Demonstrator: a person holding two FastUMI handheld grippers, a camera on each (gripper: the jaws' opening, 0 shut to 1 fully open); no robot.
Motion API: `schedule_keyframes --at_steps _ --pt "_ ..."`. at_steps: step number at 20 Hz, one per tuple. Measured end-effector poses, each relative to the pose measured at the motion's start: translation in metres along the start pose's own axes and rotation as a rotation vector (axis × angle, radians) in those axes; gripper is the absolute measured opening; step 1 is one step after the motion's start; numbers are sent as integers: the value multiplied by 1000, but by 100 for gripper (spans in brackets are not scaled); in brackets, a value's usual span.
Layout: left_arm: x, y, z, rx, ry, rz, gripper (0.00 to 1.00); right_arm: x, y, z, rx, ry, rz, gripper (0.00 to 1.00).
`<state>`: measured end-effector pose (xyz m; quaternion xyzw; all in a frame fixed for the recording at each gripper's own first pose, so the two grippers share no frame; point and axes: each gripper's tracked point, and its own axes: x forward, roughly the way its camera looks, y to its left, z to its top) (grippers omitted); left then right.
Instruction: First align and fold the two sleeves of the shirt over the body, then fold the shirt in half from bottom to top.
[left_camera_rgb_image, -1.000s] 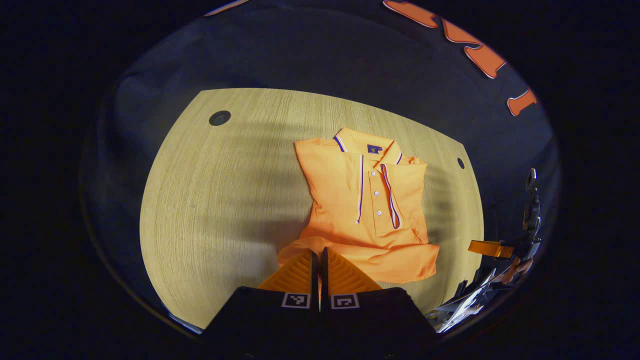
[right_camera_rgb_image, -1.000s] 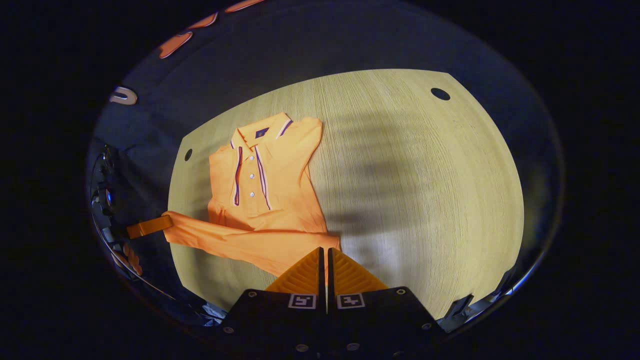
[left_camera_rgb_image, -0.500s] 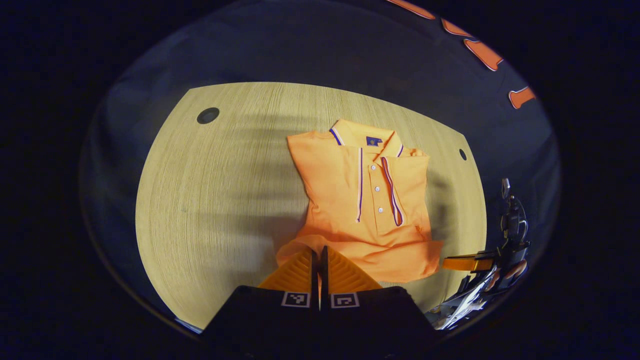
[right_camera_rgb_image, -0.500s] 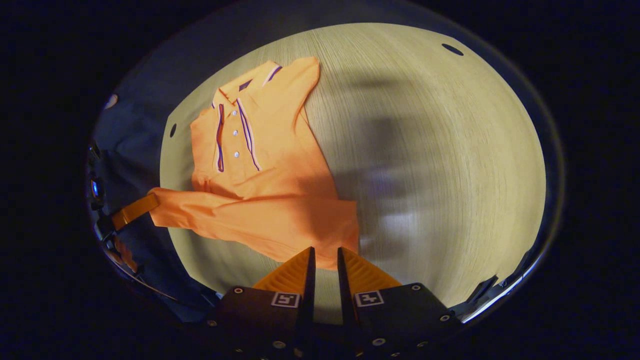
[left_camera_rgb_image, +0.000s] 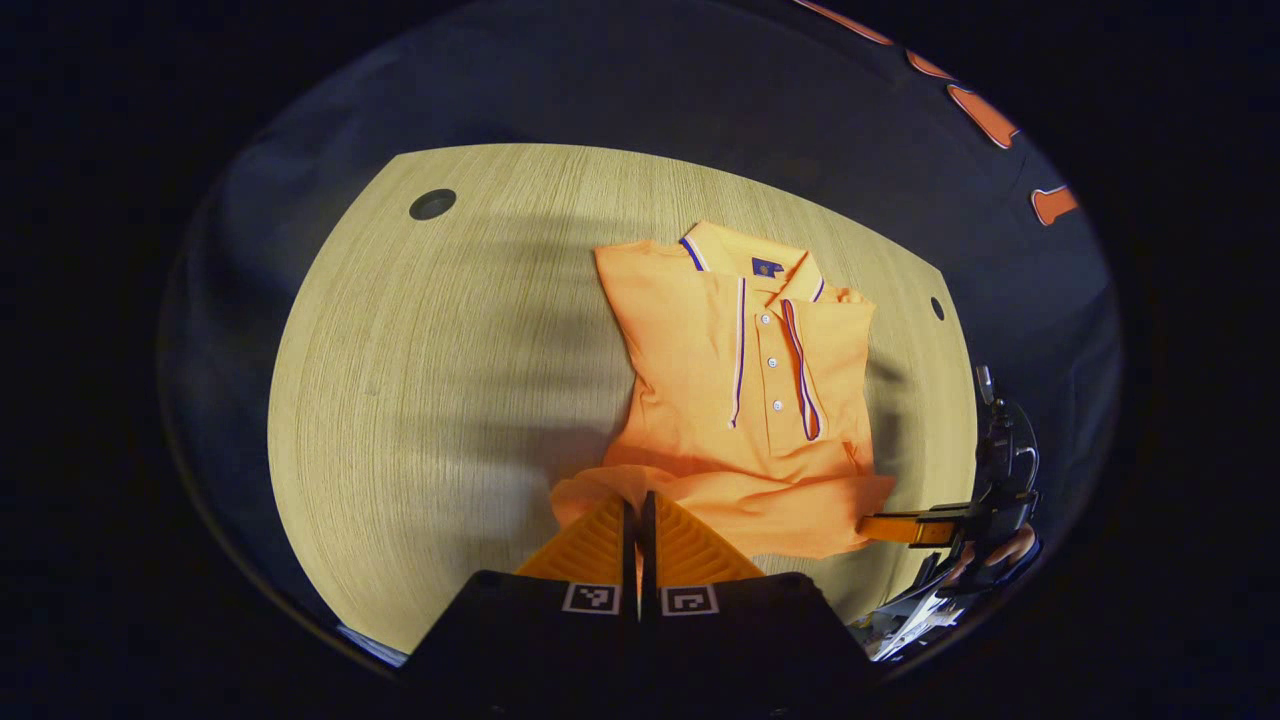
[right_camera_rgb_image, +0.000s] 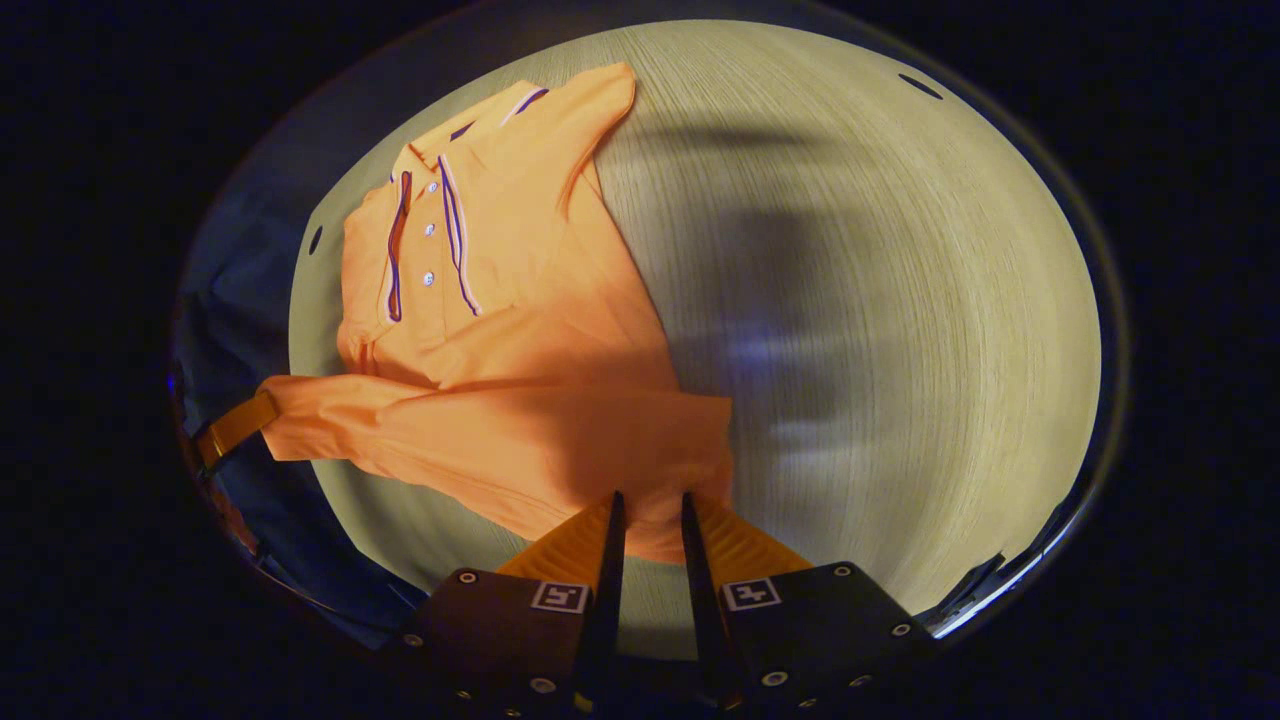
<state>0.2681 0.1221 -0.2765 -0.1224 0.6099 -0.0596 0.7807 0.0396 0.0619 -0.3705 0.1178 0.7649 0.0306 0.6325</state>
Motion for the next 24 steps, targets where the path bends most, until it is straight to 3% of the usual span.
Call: schedule_keyframes --at_steps 3,5,8,9,10,11,12,18,21,24 --pt "2 0 -1 6 3 5 1 -1 1 -5 -33 3 0 37" --pt "3 -1 -1 7 5 4 1 9 -8 -2 -28 -2 -62 39" --pt "6 -3 -3 11 13 6 1 11 2 4 -51 -41 -67 36" --pt "7 -3 -4 11 14 5 1 10 4 8 -49 -65 -46 26" --pt "7 -3 -4 12 14 2 1 12 7 7 -28 -71 -14 9" --pt "7 -3 -3 10 15 -2 1 7 7 13 9 -98 13 9" --pt "6 -3 -4 11 13 -4 1 -1 6 19 43 -125 22 1" --pt "1 -4 2 39 -6 -21 1 -37 12 58 151 -236 143 1" --pt "-8 -21 15 41 -34 -81 1 -57 18 76 137 -288 146 0" --pt "-17 -22 41 44 -82 -86 1 -71 25 98 123 -311 155 1"
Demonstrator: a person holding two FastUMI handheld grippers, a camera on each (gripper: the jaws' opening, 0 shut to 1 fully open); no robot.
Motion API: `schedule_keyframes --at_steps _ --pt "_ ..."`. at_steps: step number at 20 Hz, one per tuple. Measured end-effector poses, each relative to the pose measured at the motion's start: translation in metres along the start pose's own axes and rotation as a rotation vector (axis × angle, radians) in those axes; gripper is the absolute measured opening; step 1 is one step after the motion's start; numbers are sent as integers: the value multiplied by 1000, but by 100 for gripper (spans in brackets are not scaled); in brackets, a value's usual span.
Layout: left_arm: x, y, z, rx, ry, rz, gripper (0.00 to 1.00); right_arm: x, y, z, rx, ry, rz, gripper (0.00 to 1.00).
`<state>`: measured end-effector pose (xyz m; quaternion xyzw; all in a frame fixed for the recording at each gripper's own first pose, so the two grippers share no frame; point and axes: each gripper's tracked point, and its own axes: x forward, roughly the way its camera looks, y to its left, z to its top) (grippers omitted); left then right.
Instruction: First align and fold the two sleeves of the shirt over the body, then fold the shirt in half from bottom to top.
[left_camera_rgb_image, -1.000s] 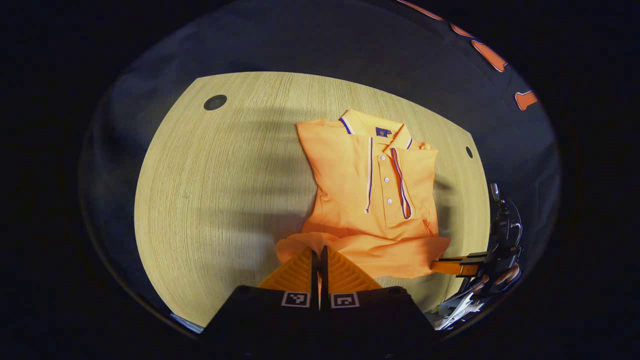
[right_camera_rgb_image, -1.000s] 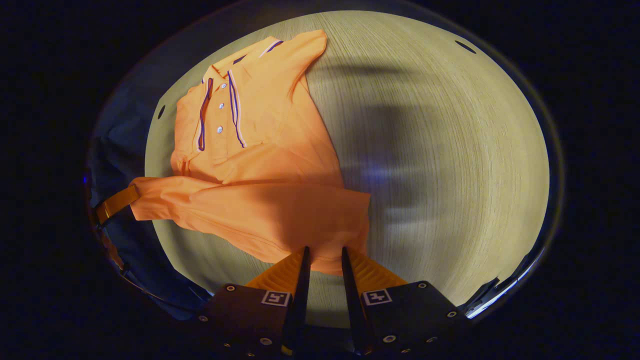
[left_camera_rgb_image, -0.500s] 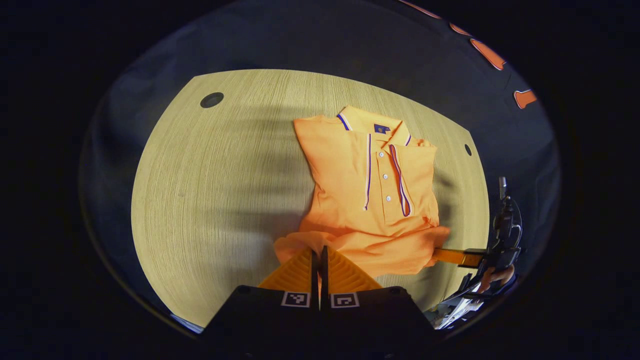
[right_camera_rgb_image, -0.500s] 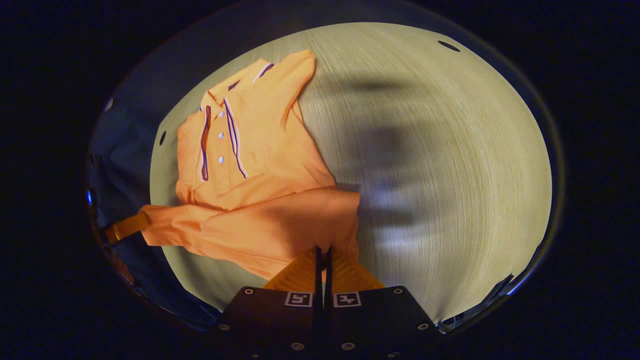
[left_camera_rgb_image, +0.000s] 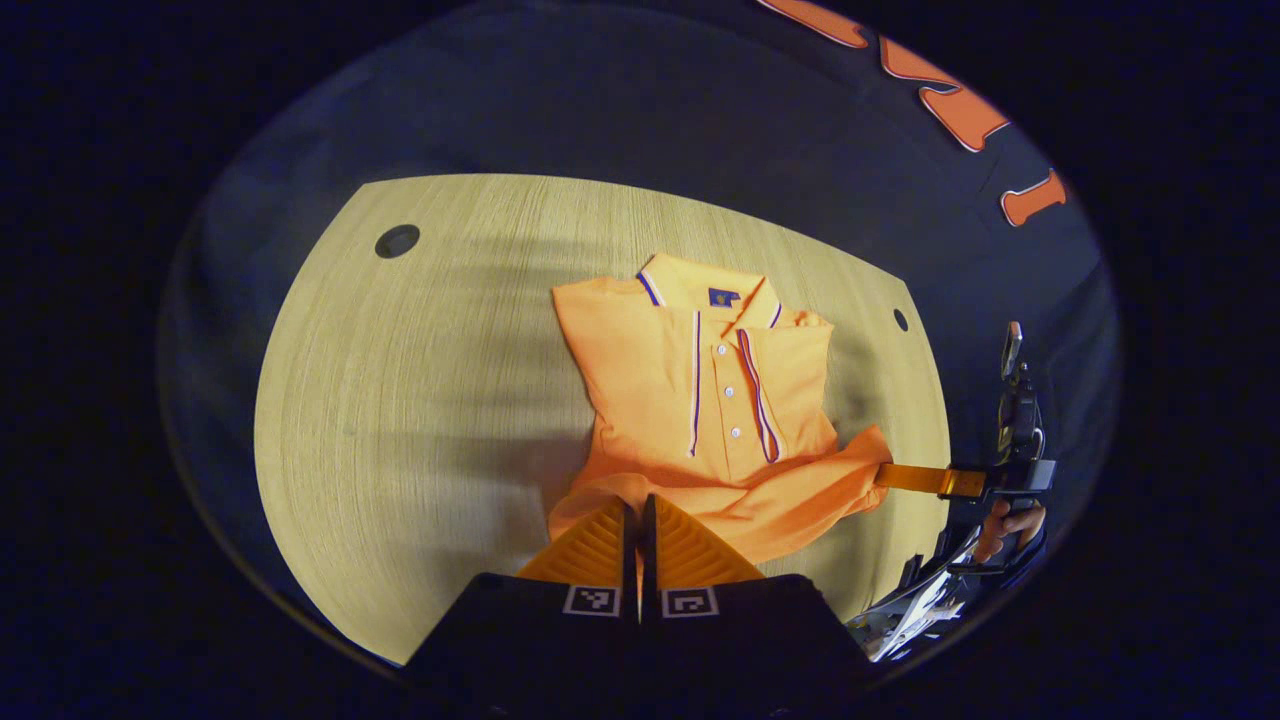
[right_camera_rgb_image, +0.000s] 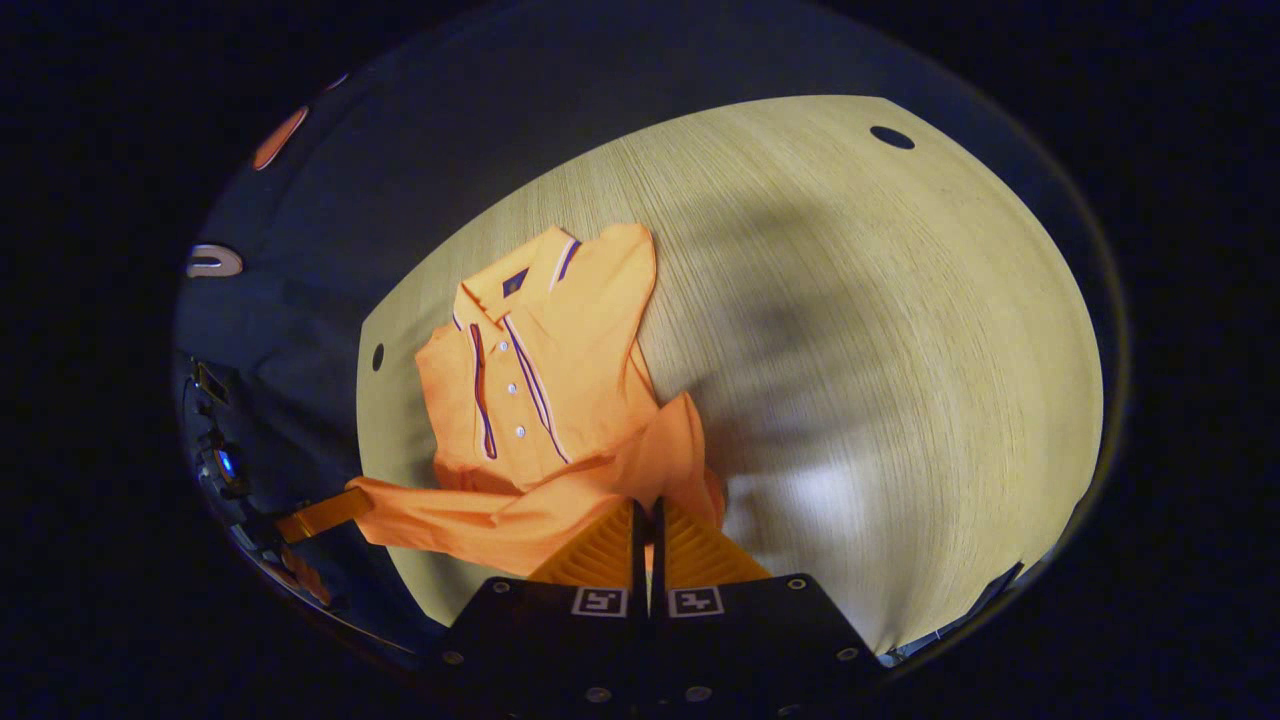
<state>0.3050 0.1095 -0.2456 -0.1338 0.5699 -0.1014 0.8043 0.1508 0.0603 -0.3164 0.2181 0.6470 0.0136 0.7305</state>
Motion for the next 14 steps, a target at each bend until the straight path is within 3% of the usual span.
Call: schedule_keyframes --at_steps 10,14 --pt "20 23 92 -13 -94 43 1 4 28 90 -10 -44 3 1" --pt "36 40 120 0 -133 124 1 20 36 121 54 -88 12 1"
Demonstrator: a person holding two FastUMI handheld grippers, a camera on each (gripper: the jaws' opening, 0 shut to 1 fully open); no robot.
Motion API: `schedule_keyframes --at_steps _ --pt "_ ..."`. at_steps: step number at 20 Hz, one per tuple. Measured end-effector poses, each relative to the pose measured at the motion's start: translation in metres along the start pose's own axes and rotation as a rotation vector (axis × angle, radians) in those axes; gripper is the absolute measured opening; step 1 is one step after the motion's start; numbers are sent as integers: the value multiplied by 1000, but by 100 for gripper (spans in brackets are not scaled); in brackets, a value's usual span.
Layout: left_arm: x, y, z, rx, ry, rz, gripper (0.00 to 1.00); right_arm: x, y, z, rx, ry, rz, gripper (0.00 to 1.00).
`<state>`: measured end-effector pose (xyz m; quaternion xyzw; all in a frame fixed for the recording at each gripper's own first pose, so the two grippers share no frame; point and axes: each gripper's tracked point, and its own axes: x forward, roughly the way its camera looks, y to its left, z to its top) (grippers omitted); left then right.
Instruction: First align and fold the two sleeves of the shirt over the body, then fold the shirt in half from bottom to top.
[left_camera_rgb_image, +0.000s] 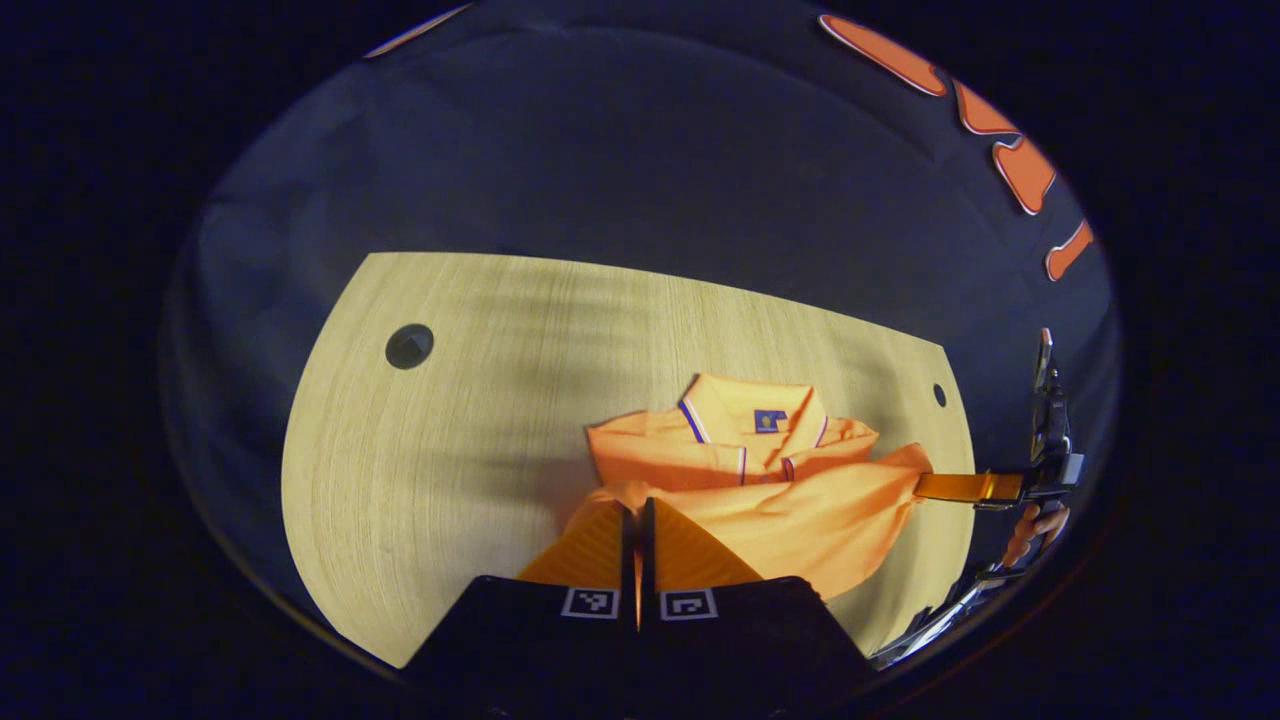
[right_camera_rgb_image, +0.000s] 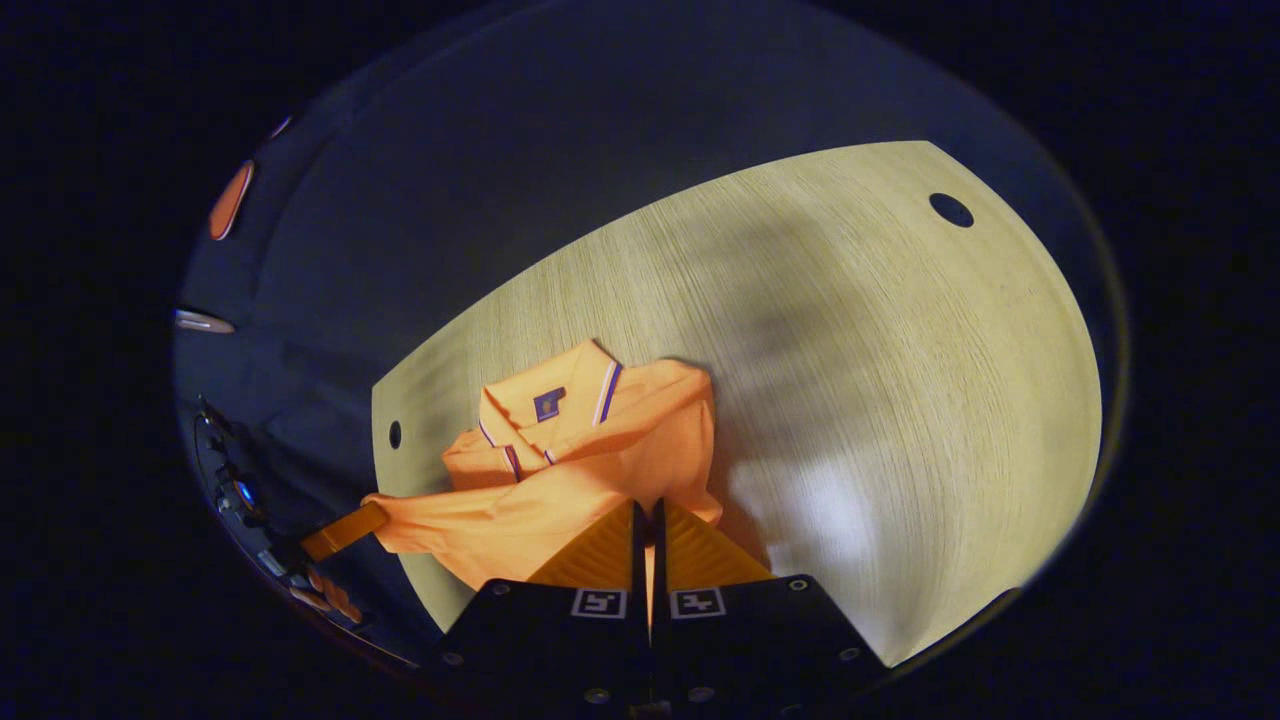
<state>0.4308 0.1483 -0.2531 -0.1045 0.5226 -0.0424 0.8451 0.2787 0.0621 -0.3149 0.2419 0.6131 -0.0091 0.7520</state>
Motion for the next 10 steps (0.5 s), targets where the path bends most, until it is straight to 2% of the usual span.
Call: schedule_keyframes --at_steps 2,3,4,5,6,7,8,9,10 --pt "2 1 3 -2 -13 25 4 -1 11 12 63 -29 37 6" --pt "0 -2 8 -5 -28 17 5 -6 16 19 82 -50 65 14" --pt "1 -3 14 -6 -58 10 15 -9 22 24 89 -70 90 20" --pt "-8 -6 21 -1 -101 9 31 -14 23 28 84 -90 103 35" --pt "-18 -9 31 0 -150 4 47 -22 25 33 69 -122 113 33" --pt "-31 -11 38 8 -196 6 54 -30 23 36 48 -158 108 41" --pt "-43 -18 46 14 -247 0 55 -42 24 40 10 -214 106 49" --pt "-66 -27 59 13 -326 -15 64 -53 25 42 -20 -257 97 73" --pt "-86 -33 67 10 -387 -26 68 -64 26 44 -55 -301 94 67"
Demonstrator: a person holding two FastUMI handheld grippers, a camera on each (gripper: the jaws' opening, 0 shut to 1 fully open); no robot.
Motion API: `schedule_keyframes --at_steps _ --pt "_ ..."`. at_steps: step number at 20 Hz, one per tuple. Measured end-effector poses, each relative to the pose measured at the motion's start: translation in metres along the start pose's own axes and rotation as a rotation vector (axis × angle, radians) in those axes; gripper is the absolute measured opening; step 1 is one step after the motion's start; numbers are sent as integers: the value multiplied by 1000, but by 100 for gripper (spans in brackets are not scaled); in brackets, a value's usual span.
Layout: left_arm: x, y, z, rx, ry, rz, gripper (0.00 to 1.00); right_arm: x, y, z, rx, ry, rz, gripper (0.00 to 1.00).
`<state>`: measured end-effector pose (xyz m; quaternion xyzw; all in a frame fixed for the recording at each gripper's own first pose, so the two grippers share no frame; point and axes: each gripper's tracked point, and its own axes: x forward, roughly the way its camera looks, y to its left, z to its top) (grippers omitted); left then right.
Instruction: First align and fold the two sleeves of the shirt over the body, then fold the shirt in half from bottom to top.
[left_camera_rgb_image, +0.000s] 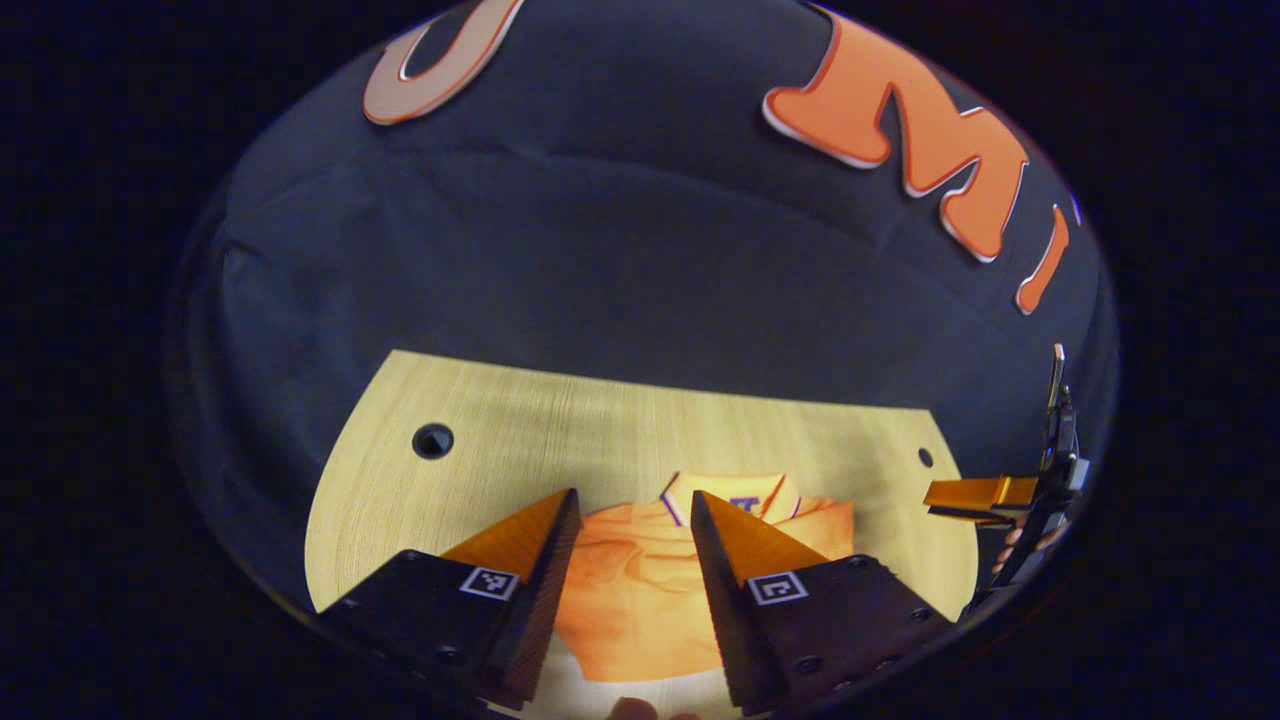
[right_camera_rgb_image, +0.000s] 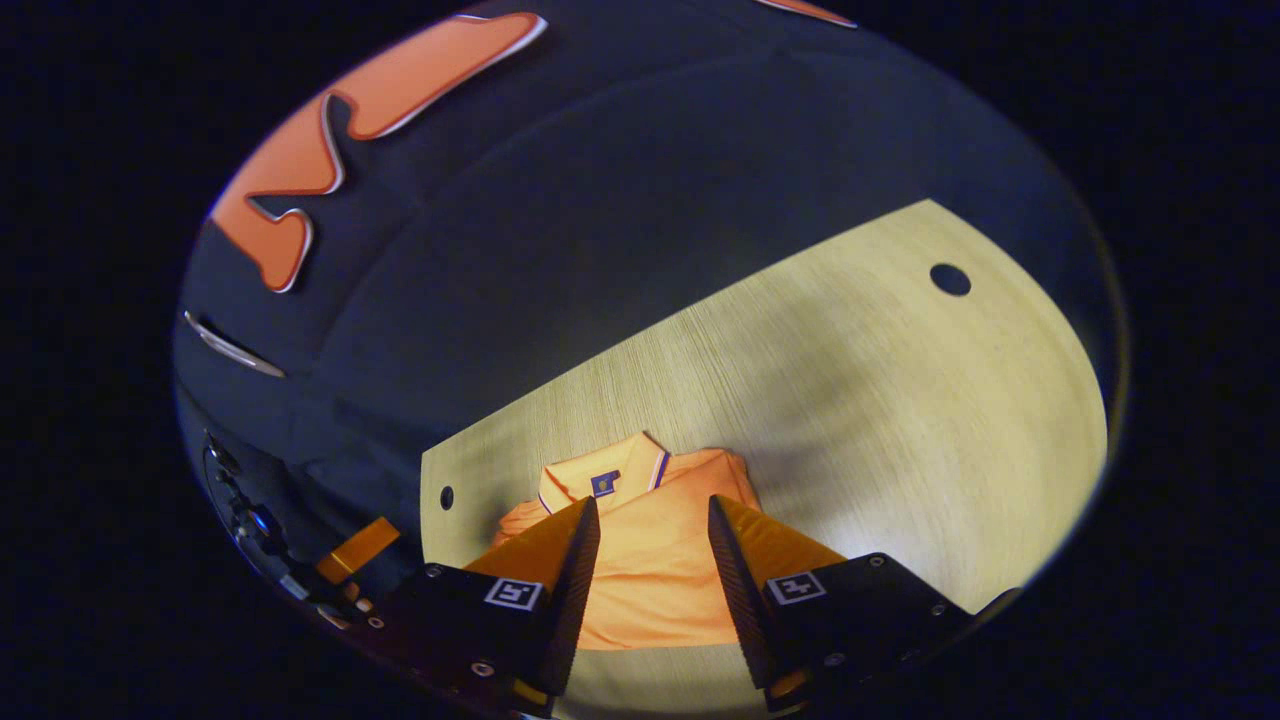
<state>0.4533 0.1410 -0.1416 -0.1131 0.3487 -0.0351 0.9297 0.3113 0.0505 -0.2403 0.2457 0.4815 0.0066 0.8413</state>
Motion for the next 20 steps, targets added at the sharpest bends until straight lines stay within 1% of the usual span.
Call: schedule_keyframes --at_steps 2,3,4,5,6,8,9,11,12,15,18,20 --pt "-35 -6 28 5 -115 2 75 -24 4 7 -71 -76 -2 70" --pt "-51 -10 37 11 -172 9 75 -38 9 8 -107 -107 0 59" --pt "-70 -15 47 19 -219 12 75 -52 15 9 -144 -142 11 70" --pt "-89 -22 56 27 -274 11 76 -67 21 11 -179 -183 20 70" --pt "-107 -30 61 42 -322 19 83 -83 27 14 -211 -227 27 70" --pt "-143 -45 65 82 -412 33 83 -120 39 22 -273 -327 42 72" --pt "-161 -52 63 101 -453 37 83 -138 46 23 -303 -377 53 72" --pt "-192 -70 59 125 -533 30 83 -161 53 22 -359 -458 57 76" --pt "-206 -78 53 132 -554 26 83 -174 55 19 -388 -481 53 78" --pt "-243 -98 36 167 -617 38 83 -211 60 12 -480 -566 43 78" --pt "-267 -113 20 141 -648 40 83 -244 58 9 -513 -657 31 79" --pt "-284 -118 13 134 -694 51 83 -260 60 5 -523 -706 54 81"
